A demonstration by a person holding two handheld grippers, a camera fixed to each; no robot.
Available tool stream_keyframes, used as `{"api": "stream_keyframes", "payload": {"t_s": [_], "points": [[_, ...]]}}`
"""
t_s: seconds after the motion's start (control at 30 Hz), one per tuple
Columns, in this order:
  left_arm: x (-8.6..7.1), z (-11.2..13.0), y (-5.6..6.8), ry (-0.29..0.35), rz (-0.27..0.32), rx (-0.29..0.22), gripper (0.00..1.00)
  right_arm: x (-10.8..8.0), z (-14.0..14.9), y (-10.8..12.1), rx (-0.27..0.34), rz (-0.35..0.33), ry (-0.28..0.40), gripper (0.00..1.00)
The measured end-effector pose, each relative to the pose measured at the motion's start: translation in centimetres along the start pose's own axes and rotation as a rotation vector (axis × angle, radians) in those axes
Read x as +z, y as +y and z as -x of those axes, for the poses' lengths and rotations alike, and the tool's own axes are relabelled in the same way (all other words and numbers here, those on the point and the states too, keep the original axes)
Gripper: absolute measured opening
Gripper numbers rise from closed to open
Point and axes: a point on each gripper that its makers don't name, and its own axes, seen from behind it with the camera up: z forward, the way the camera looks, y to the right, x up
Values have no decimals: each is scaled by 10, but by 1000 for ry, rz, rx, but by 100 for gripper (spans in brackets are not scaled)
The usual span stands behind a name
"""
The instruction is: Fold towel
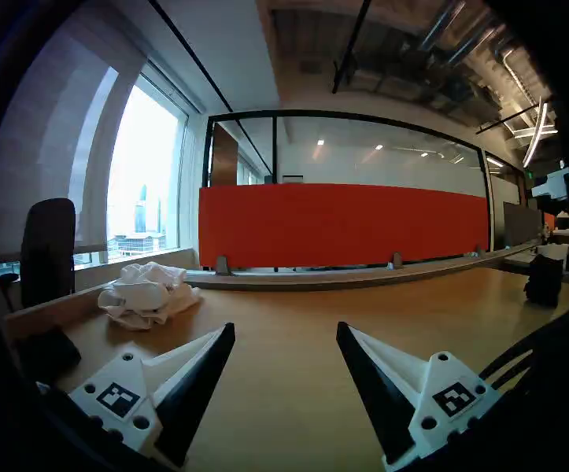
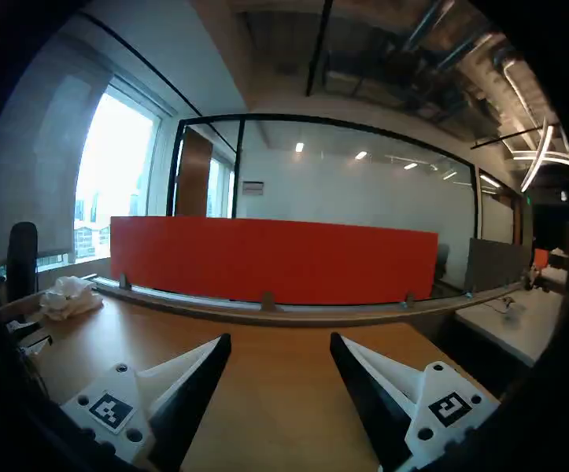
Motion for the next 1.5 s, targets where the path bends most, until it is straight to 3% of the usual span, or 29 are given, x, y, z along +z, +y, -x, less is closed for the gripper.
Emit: {"api": "stream_keyframes", "payload": {"t_s": [0.73,1.17,1.5], "points": [[2,5,0,1,0,-1,96,-1,8,24,11,28,52,97],[2,7,2,1,-1,-1,96,-3,47,42,71,26,71,97],[2,7,1,1,-1,-1,96,0,75,41,97,7,74,97]]}}
